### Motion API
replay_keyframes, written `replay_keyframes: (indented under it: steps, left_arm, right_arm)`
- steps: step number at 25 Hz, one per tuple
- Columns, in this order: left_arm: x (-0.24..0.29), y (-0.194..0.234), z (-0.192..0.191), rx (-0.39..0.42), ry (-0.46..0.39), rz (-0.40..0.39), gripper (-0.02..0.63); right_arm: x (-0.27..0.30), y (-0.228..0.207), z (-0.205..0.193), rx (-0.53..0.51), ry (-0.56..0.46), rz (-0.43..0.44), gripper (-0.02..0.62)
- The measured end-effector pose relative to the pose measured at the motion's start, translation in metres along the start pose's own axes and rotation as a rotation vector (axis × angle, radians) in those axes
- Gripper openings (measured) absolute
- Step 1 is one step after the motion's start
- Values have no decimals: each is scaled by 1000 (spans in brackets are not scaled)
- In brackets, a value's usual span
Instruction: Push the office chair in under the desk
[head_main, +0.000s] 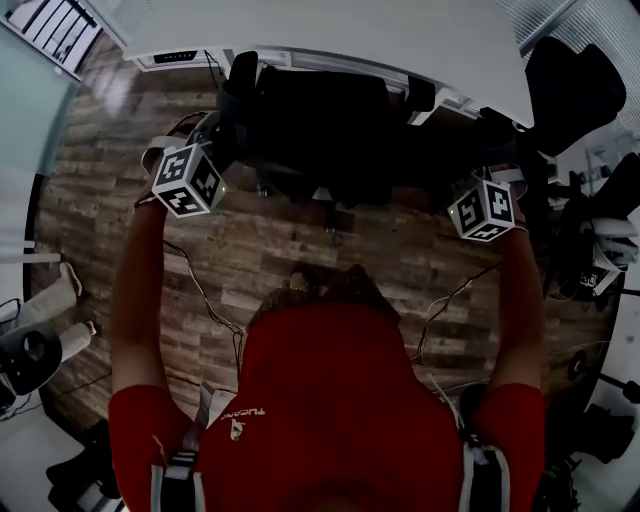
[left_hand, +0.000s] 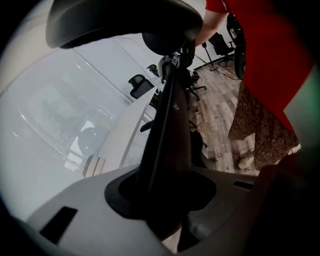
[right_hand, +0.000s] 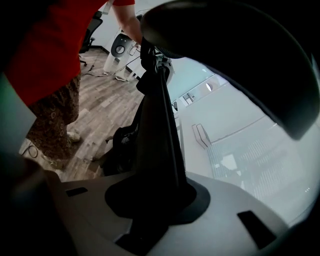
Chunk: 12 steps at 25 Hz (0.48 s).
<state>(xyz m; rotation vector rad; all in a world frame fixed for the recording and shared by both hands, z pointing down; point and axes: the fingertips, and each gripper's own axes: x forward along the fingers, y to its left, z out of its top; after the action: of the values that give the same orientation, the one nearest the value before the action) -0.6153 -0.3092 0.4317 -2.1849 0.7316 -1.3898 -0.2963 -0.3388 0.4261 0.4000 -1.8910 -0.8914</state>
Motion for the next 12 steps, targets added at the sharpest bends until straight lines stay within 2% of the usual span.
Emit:
replay_keyframes:
  steps: [12]
  left_arm:
    - [44, 70, -38, 52, -45, -30, 138]
  right_arm:
    - [50, -39, 3, 33, 51, -38, 109]
